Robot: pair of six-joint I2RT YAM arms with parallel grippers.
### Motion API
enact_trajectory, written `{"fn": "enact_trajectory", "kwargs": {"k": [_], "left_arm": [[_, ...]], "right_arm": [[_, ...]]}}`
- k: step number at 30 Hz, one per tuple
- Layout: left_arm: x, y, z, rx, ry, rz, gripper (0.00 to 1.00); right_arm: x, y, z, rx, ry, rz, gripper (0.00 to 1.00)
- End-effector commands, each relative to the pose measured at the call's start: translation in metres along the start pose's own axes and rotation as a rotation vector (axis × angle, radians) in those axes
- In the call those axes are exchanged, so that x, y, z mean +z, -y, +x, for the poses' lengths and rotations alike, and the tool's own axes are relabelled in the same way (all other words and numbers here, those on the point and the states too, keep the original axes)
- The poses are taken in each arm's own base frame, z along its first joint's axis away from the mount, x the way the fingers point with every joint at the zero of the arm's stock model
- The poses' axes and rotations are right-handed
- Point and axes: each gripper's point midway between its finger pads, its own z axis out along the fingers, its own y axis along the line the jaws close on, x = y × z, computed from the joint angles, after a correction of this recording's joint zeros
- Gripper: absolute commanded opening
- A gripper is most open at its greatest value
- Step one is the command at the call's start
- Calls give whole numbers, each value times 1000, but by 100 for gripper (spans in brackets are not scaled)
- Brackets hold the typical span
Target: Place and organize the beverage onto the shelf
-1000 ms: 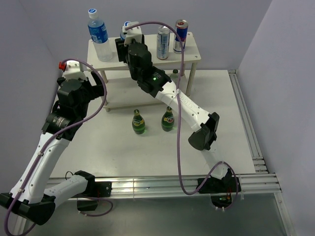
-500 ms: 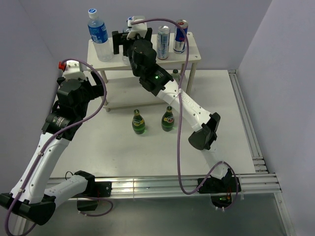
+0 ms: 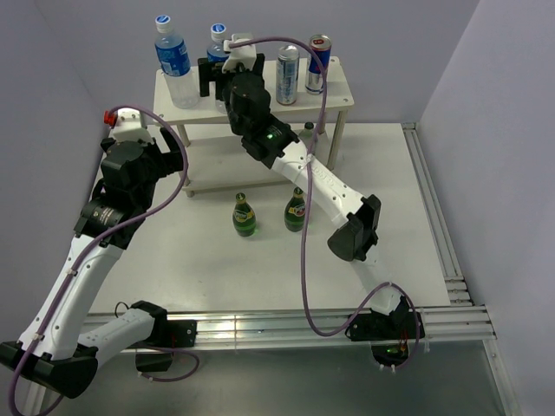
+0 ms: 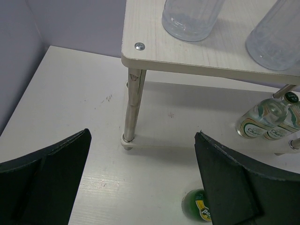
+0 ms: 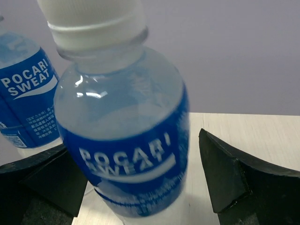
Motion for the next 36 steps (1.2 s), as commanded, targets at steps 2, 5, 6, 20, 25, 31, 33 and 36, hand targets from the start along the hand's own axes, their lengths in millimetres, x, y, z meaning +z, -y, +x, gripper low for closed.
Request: {"fn": "enact_trajectory", "kwargs": {"k": [2, 5, 6, 20, 25, 31, 33, 36], "left_arm": [[0, 1, -10, -23, 37, 12, 99], [0, 0, -8, -23, 33, 9, 99], [1, 0, -8, -22, 30, 7, 99], [4, -4, -6, -22, 24, -7, 99], [5, -5, -6, -29, 24, -7, 99], [6, -7, -4, -29, 20, -17, 99], [6, -9, -5, -25, 22, -26, 99], [7, -12, -3, -22, 20, -39, 99]], "right_arm": [[1, 5, -20, 51, 52, 10, 95], [-1, 5, -19, 54, 49, 8, 94], [-1, 6, -15, 49, 43, 8, 94], [-7, 19, -13, 47, 32, 58, 100], [-24, 26, -14, 52, 21, 85, 100], [-45, 29, -9, 44, 3, 101, 100], [-54, 27, -9, 45, -4, 103, 100], [-70, 27, -8, 44, -9, 104, 100]]}}
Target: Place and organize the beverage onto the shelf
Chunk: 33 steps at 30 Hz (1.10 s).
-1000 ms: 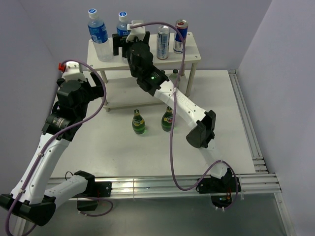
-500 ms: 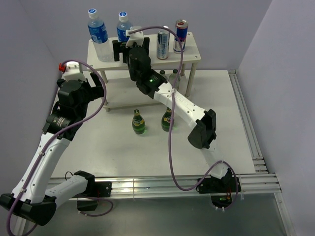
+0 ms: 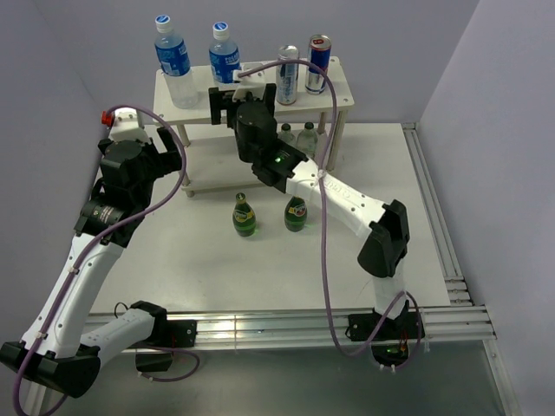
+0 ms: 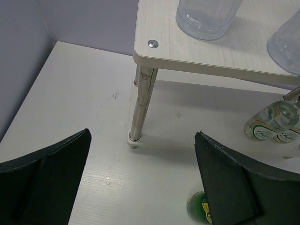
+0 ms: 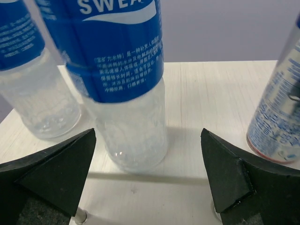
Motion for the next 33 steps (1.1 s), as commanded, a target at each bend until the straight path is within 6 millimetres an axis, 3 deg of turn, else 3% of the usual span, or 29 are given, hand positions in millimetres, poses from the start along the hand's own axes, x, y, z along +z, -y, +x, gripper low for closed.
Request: {"fn": "enact_trajectory", "kwargs": {"k": [1, 7, 8, 9, 11, 13, 15, 16, 18, 19, 21, 22, 23, 27, 33], "left_arm": [[1, -1, -8, -21, 29, -8, 99], [-6, 4, -6, -40, 7, 30, 99], [-9, 6, -3, -44, -5, 46, 99], [-13, 10, -1, -74, -10, 73, 99], [-20, 25, 20, -106, -79, 161, 99], [-29, 36, 43, -120, -131, 218, 99], [-43, 45, 54, -158, -146, 252, 99], [-53, 59, 71, -151, -182, 295, 99], [-66, 65, 81, -189, -187, 300, 99], [-78, 80, 98, -176, -224, 353, 99], [-87, 92, 111, -201, -236, 383, 99], [-94, 101, 134, -177, -277, 413, 99], [-95, 104, 143, -190, -290, 409, 99], [-90, 104, 186, -194, -320, 382, 99], [-83, 116, 217, -191, -296, 401, 99]], "right_arm": [[-27, 10, -49, 93, 101, 24, 100], [-59, 18, -44, 100, 70, 39, 100], [-71, 29, -42, 97, 65, 64, 100], [-83, 25, -42, 100, 63, 54, 100], [-108, 41, -43, 109, 66, 83, 100], [-132, 43, -42, 137, 56, 71, 100], [-158, 61, -35, 162, 37, 87, 100], [-171, 59, -28, 176, 14, 69, 100], [-195, 79, -17, 190, -6, 91, 100], [-213, 84, -7, 178, -25, 76, 100], [-230, 91, 4, 190, -46, 83, 100], [-241, 106, 15, 164, -68, 115, 100], [-251, 106, 21, 168, -84, 104, 100], [-275, 133, 59, 174, -157, 131, 100], [-292, 163, 74, 176, -175, 162, 100]]}}
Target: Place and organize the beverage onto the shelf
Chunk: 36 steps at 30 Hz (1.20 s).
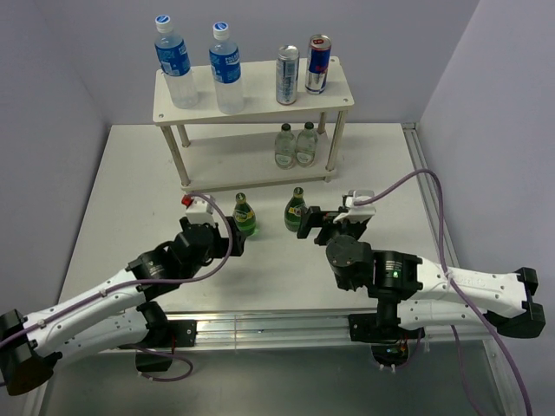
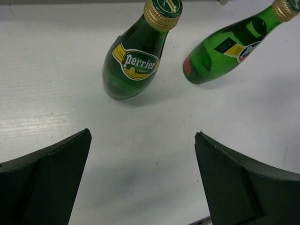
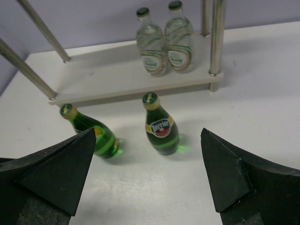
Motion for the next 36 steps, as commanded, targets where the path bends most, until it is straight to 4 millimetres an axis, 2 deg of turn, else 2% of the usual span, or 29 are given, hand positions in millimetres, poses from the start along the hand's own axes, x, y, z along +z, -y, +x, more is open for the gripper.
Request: {"fn": "enact_trajectory", "kwargs": {"k": [1, 4, 5, 8, 10, 11, 13, 14, 16, 17, 19, 20, 22, 23, 28, 31, 33, 36], "left_arm": [[14, 12, -13, -65, 116, 20, 99], [28, 9, -2, -33, 136, -7, 99], [35, 14, -5, -37, 163, -1, 99], [50, 6, 5, 2, 171, -47, 99], [59, 9, 3, 10, 200, -48, 99], [68, 3, 11, 39, 193, -90, 99], [75, 5, 9, 42, 215, -106, 99], [84, 2, 18, 79, 198, -128, 99], [92, 9, 15, 77, 226, -107, 99], [99, 6, 23, 105, 213, -121, 99], [108, 7, 20, 106, 234, -151, 99], [115, 5, 27, 121, 226, -169, 99], [121, 7, 24, 112, 254, -174, 99], [126, 4, 31, 125, 244, -186, 99], [146, 0, 30, 128, 265, -227, 99], [155, -2, 30, 128, 268, -241, 96], [159, -5, 29, 124, 278, -248, 84], [164, -12, 24, 118, 286, -265, 76]], "right_arm": [[-6, 26, -2, 41, 15, 64, 100], [-8, 32, -1, 34, 24, 68, 100], [-8, 33, -1, 31, 26, 70, 100], [-8, 36, 1, 31, 28, 72, 100], [-8, 38, 3, 26, 30, 73, 100], [-8, 38, 4, 23, 30, 73, 100], [-8, 40, 6, 18, 31, 74, 100], [-8, 41, 6, 18, 32, 74, 100], [-9, 44, 6, 16, 34, 76, 100], [-9, 45, 6, 20, 36, 75, 100], [-10, 48, 5, 18, 40, 76, 100], [-10, 49, 5, 17, 40, 76, 100], [-11, 50, 5, 16, 41, 72, 100], [-11, 50, 5, 21, 41, 70, 100], [-11, 51, 9, 9, 35, 67, 100], [-10, 50, 12, 8, 34, 58, 100], [-10, 49, 14, 5, 32, 54, 100], [-9, 48, 18, -4, 29, 52, 100]]}}
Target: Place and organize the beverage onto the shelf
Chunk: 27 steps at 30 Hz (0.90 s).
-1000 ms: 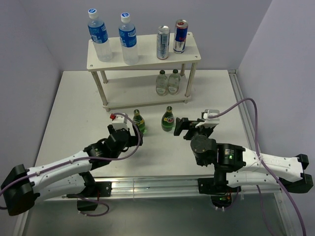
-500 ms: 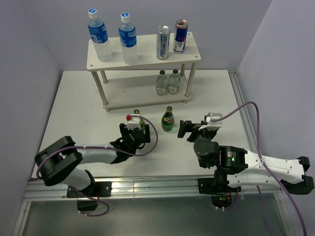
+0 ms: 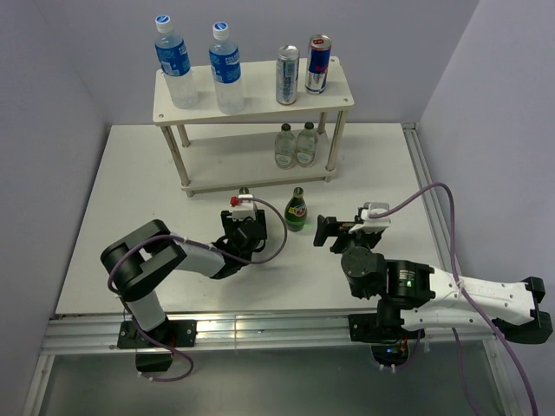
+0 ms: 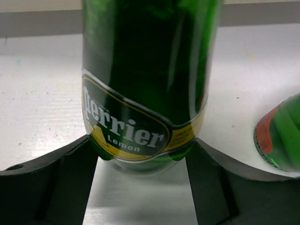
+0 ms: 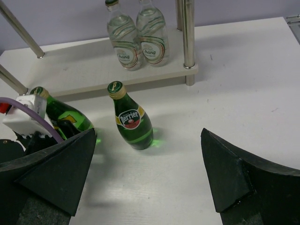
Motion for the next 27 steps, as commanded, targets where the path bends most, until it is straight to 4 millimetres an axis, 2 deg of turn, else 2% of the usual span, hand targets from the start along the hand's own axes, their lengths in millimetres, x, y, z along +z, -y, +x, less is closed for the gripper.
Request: {"fn": "enact_trajectory", "kwargs": {"k": [1, 3, 7, 9, 10, 11, 13, 21, 27], "left_arm": [[11, 8, -29, -66, 79, 4, 74], [16, 4, -31, -69, 84, -8, 70], [24, 0, -31, -65, 86, -19, 50], [28, -2, -34, -69, 91, -26, 35], [29, -3, -34, -60, 91, -33, 21], [30, -4, -36, -62, 94, -39, 12], [28, -6, -41, -60, 98, -47, 0], [12, -19, -59, -78, 120, -71, 0], [2, -26, -81, -86, 162, -89, 0]], "right_arm": [[0, -2, -4, 33, 18, 1, 100], [1, -3, -1, 29, 16, -3, 100], [1, -4, -1, 22, 17, -5, 100], [1, -5, 0, 24, 17, -6, 100], [2, -4, 1, 19, 17, -2, 100], [2, -5, 1, 21, 17, -4, 100], [2, -4, 2, 20, 16, -2, 100], [3, -6, 5, 15, 15, -4, 100], [4, -10, 7, 13, 15, -11, 100]]}}
